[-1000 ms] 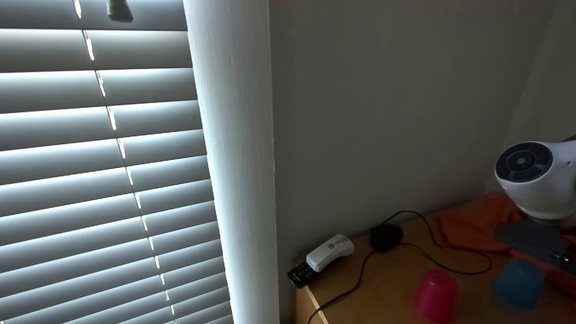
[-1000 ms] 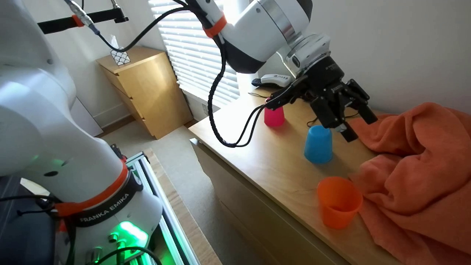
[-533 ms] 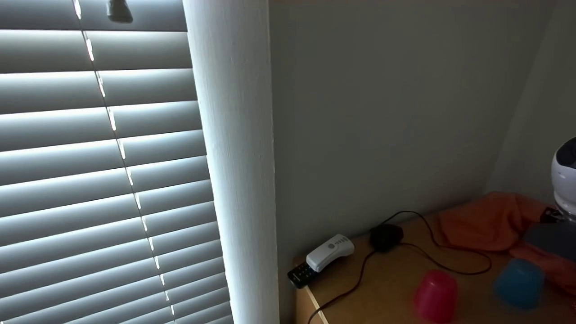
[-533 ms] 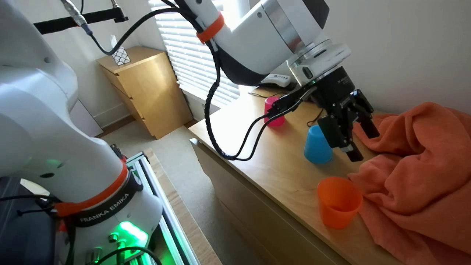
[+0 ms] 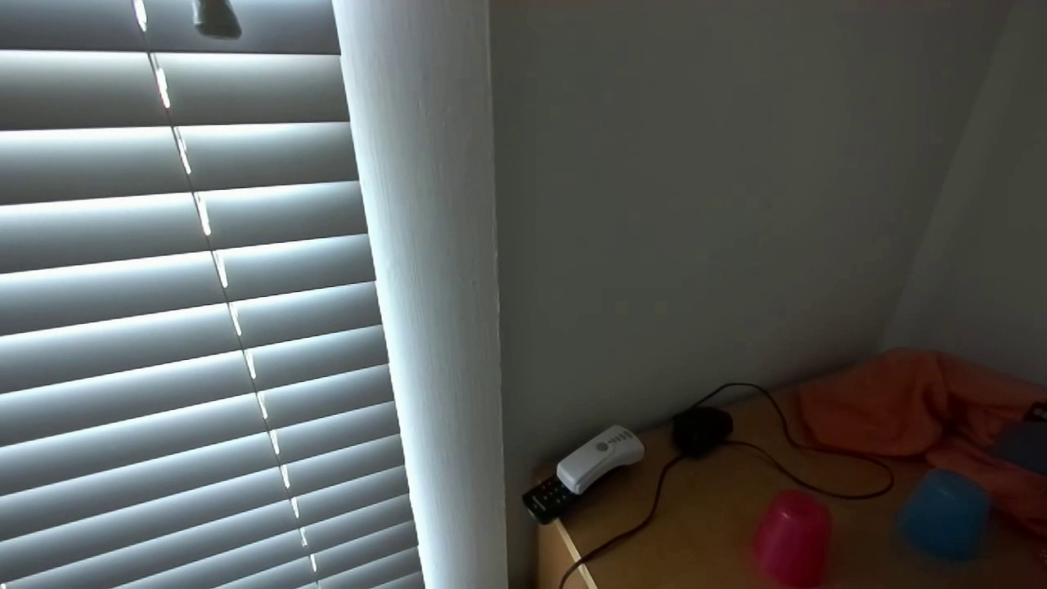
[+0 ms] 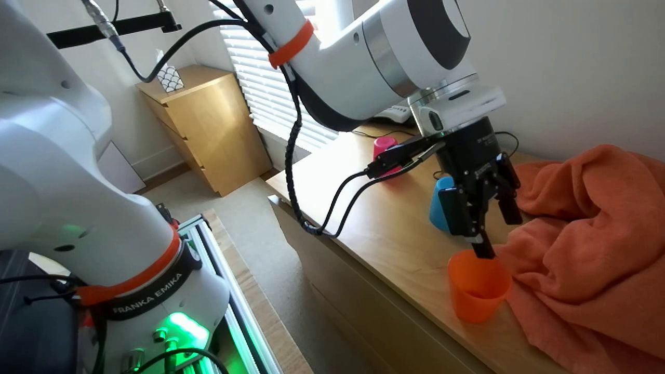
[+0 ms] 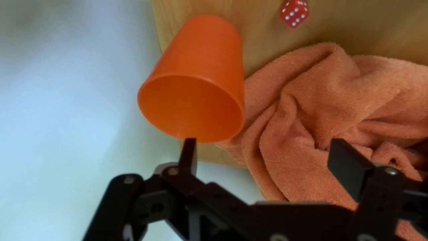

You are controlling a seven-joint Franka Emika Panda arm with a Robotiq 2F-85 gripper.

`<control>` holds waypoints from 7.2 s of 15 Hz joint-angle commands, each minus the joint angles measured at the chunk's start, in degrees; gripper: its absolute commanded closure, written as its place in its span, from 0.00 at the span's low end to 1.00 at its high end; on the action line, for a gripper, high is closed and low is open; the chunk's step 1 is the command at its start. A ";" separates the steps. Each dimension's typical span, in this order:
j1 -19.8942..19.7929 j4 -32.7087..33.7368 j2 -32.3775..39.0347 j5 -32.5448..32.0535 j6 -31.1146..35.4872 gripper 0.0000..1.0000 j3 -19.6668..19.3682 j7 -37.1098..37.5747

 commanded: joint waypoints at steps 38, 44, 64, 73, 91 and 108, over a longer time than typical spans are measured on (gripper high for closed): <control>0.81 1.49 3.35 -0.28 1.43 0.00 -2.22 -0.39; 1.20 4.12 7.63 -1.55 6.99 0.00 -1.82 2.37; 6.87 9.38 10.48 -7.90 6.14 0.00 -1.35 21.17; 5.58 3.63 2.28 13.15 2.29 0.00 -2.10 24.83; 1.47 -0.25 -2.19 43.44 4.05 0.00 -4.60 18.19; -1.11 -4.91 0.42 44.26 13.91 0.00 -9.06 31.07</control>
